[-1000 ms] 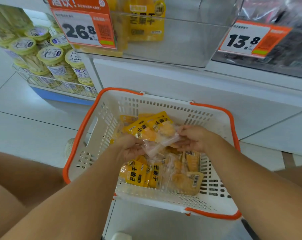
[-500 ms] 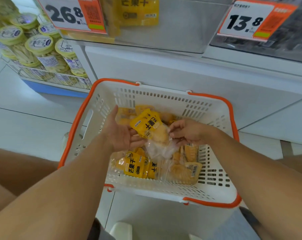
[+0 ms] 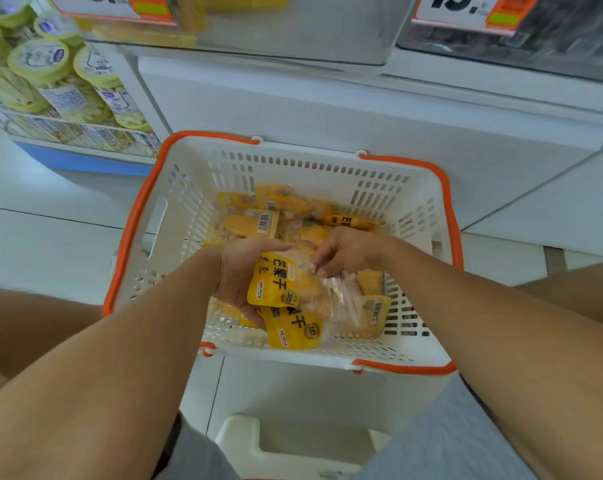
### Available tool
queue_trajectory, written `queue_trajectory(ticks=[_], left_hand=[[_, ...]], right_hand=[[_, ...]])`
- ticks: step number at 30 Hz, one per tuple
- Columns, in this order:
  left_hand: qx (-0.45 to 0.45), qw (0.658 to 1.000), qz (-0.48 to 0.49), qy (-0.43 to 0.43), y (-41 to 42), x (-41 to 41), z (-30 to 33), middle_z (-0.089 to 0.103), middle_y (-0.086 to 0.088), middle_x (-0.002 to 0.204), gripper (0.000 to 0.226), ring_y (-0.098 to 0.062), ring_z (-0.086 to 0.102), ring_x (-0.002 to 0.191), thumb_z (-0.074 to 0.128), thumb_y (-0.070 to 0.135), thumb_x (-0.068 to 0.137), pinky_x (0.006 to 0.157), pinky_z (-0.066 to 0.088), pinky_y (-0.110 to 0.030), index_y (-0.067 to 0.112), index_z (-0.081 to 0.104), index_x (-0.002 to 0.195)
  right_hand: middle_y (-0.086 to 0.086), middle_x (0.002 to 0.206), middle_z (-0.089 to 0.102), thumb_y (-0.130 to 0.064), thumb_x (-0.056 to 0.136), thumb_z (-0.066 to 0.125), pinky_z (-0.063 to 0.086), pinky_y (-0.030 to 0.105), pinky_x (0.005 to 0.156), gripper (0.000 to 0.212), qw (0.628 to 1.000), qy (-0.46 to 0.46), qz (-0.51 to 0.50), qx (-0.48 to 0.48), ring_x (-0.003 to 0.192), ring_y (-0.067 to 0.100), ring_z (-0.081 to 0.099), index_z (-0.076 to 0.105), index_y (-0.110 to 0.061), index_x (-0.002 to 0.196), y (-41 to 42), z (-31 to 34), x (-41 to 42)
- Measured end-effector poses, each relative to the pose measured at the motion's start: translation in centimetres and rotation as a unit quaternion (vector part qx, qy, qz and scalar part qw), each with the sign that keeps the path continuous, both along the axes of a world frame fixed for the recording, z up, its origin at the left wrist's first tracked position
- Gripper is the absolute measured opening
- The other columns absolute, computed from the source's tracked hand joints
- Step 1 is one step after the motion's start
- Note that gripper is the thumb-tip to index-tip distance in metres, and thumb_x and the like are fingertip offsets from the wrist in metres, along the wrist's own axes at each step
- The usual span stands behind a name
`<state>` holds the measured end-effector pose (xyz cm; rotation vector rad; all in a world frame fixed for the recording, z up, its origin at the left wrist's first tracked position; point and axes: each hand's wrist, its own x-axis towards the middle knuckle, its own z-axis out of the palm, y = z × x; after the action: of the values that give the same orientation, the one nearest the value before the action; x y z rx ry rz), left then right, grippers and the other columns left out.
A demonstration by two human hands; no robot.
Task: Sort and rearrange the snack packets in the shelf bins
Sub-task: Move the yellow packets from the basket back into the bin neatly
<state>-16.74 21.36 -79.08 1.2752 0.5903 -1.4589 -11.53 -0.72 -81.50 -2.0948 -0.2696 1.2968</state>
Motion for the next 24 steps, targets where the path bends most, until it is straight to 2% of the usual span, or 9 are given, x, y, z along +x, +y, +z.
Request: queue_trajectory(ticks=[3,6,10,12,14,16,18,20,24], left_hand=[[-0.043,0.997,0.041,0.055,0.1,-0.4,-0.3,0.065,-0.025,0.125,0.066,-0.05,0.06,0.115,0.049,0.056,0.09,0.091,0.046,-0.068,0.006,0.059,0.131],[-0.043,0.998,0.029,0.044,0.1,-0.7,-0.7,0.067,-0.025,0.119,0.049,-0.047,0.066,0.105,0.056,0.03,0.091,0.086,0.052,-0.065,0.0,0.057,0.13],[0.006,0.999,0.002,-0.04,-0.3,-0.7,-1.9,0.073,-0.017,0.101,0.021,-0.031,0.073,0.088,0.058,0.01,0.096,0.086,0.057,-0.05,0.004,0.062,0.116],[0.013,0.996,0.026,-0.082,-0.5,-0.7,-2.5,0.075,-0.012,0.093,0.017,-0.025,0.074,0.08,0.058,0.005,0.097,0.075,0.062,-0.042,0.009,0.061,0.113],[0.027,0.99,0.08,-0.111,-0.2,-0.9,-2.8,0.075,-0.011,0.089,0.021,-0.023,0.074,0.073,0.058,0.003,0.097,0.064,0.062,-0.038,0.012,0.06,0.116],[0.049,0.982,0.133,-0.126,0.9,-0.8,-3.5,0.075,-0.012,0.092,0.027,-0.023,0.074,0.077,0.059,0.005,0.097,0.066,0.062,-0.038,0.008,0.058,0.124],[0.074,0.972,0.181,-0.131,2.0,-0.5,-3.7,0.075,-0.012,0.094,0.033,-0.023,0.074,0.08,0.06,0.006,0.096,0.066,0.063,-0.038,0.004,0.056,0.129],[0.092,0.963,0.221,-0.126,2.7,-0.5,-3.7,0.073,-0.013,0.09,0.033,-0.023,0.073,0.075,0.061,0.004,0.095,0.056,0.061,-0.035,0.001,0.055,0.128],[0.106,0.953,0.253,-0.128,2.3,-0.6,-3.4,0.074,-0.019,0.088,0.027,-0.027,0.075,0.07,0.063,0.0,0.091,0.053,0.059,-0.034,-0.006,0.059,0.117]], right_hand=[[0.017,0.086,0.074,-0.005,0.087,0.076,0.05,0.031,0.066,0.013,1.0,0.012,0.001,0.008,0.069,0.014,0.061,0.08,-0.013,0.095,0.2,-0.3,-0.2],[0.01,0.081,0.074,-0.003,0.088,0.074,0.052,0.027,0.063,0.015,1.0,0.02,-0.009,0.021,0.066,0.01,0.063,0.08,-0.016,0.092,0.0,-0.4,0.0],[0.0,0.092,0.067,-0.01,0.093,0.069,0.057,0.032,0.073,0.018,0.993,0.017,-0.114,0.027,0.084,0.016,0.065,0.074,-0.02,0.108,-0.7,-1.2,0.3],[-0.002,0.083,0.06,-0.022,0.098,0.064,0.05,0.031,0.065,0.01,0.982,0.006,-0.19,0.014,0.077,0.018,0.057,0.071,-0.017,0.104,-1.2,-1.8,0.3],[0.003,0.078,0.057,-0.021,0.1,0.06,0.047,0.033,0.066,0.015,0.97,-0.039,-0.24,-0.028,0.073,0.021,0.053,0.07,-0.01,0.1,-1.7,-2.8,-0.3],[0.005,0.086,0.065,-0.02,0.093,0.069,0.051,0.035,0.074,0.019,0.98,-0.089,-0.153,-0.091,0.081,0.022,0.061,0.073,-0.004,0.103,-2.5,-3.8,-0.9],[-0.002,0.098,0.069,-0.024,0.08,0.083,0.053,0.032,0.082,0.026,0.988,-0.067,-0.003,-0.142,0.094,0.018,0.064,0.076,-0.012,0.103,-2.7,-4.1,-2.3],[-0.003,0.1,0.07,-0.022,0.074,0.088,0.052,0.029,0.08,0.03,0.98,-0.044,0.09,-0.17,0.096,0.017,0.065,0.077,-0.015,0.1,-2.4,-4.2,-3.5],[-0.004,0.083,0.072,-0.014,0.076,0.087,0.049,0.024,0.07,0.017,0.986,-0.051,0.058,-0.15,0.085,0.014,0.068,0.079,-0.012,0.091,-2.3,-3.9,-3.3]])
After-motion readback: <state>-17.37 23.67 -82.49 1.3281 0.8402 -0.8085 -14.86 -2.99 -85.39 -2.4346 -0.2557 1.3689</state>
